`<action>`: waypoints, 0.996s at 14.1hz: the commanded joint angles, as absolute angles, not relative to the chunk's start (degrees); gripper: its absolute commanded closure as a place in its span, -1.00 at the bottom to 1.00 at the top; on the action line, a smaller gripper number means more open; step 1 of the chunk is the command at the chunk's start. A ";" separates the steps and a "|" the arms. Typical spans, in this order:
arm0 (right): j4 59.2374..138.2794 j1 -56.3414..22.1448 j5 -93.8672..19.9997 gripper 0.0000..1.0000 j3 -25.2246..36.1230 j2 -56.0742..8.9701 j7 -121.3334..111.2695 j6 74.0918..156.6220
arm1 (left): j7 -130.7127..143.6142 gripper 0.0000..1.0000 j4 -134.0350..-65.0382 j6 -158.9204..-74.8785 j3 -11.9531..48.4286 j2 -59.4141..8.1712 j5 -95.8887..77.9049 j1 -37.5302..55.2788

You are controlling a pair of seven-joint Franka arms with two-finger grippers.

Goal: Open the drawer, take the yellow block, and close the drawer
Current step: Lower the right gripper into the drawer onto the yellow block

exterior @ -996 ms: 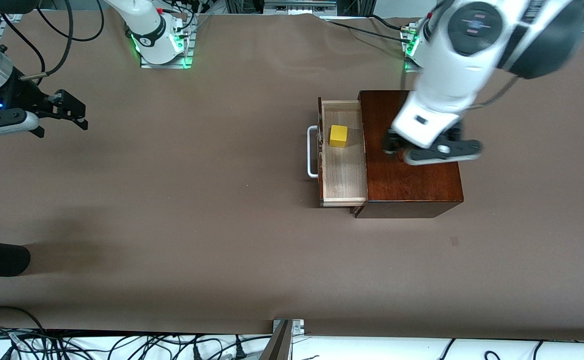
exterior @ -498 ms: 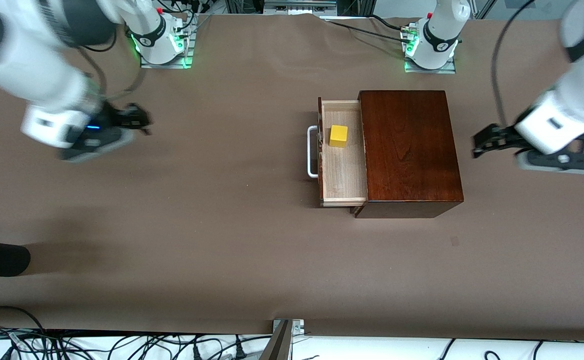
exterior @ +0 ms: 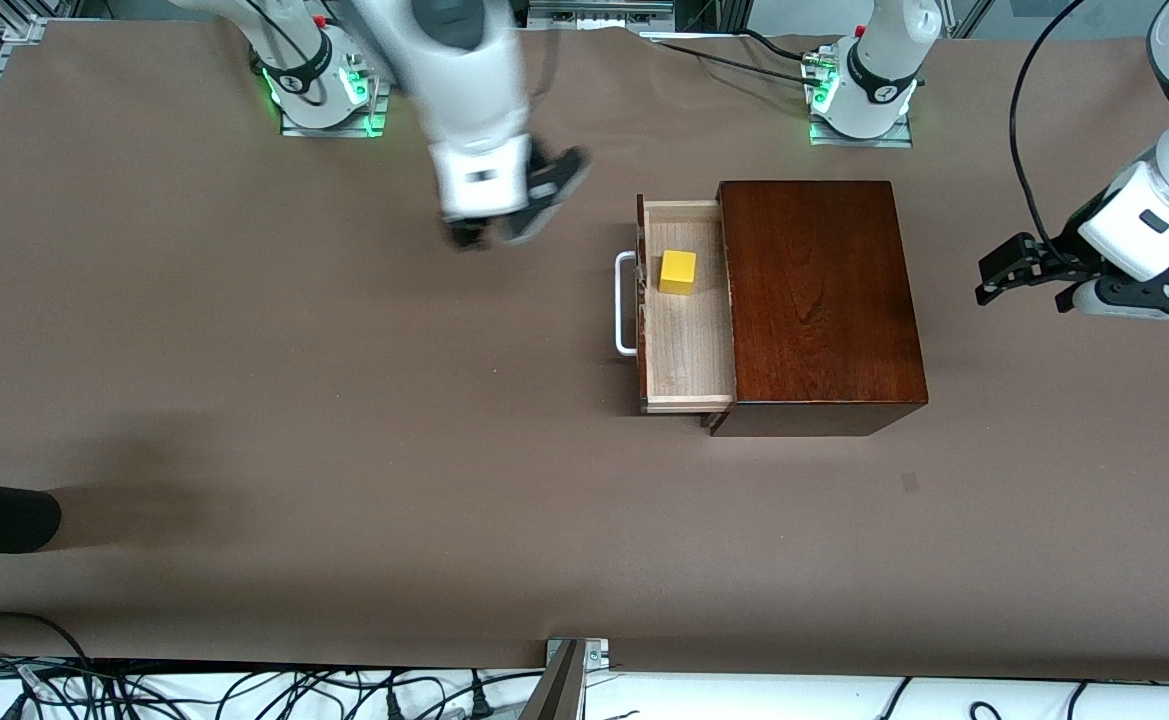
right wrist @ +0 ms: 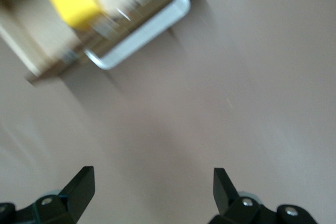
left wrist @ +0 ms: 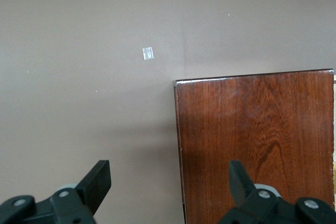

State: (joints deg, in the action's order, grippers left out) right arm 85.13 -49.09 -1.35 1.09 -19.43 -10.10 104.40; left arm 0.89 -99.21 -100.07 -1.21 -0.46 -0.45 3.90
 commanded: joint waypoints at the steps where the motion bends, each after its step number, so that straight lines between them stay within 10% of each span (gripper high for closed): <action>1: 71.92 -52.82 -0.79 -1.00 2.29 -30.30 -14.58 106.77 | 1.59 -1.00 -99.14 -97.83 -1.41 0.62 -0.79 4.39; 14: 66.09 -59.06 2.02 -1.00 2.29 -43.15 -22.77 117.60 | 1.49 -1.00 -98.88 -97.65 -1.41 0.44 -0.79 4.31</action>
State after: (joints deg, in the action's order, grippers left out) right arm 68.35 -57.89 1.33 1.61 -41.41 -22.03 117.80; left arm 1.20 -99.17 -98.65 -1.25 -0.17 -0.45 4.04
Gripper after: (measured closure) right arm 0.000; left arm 0.000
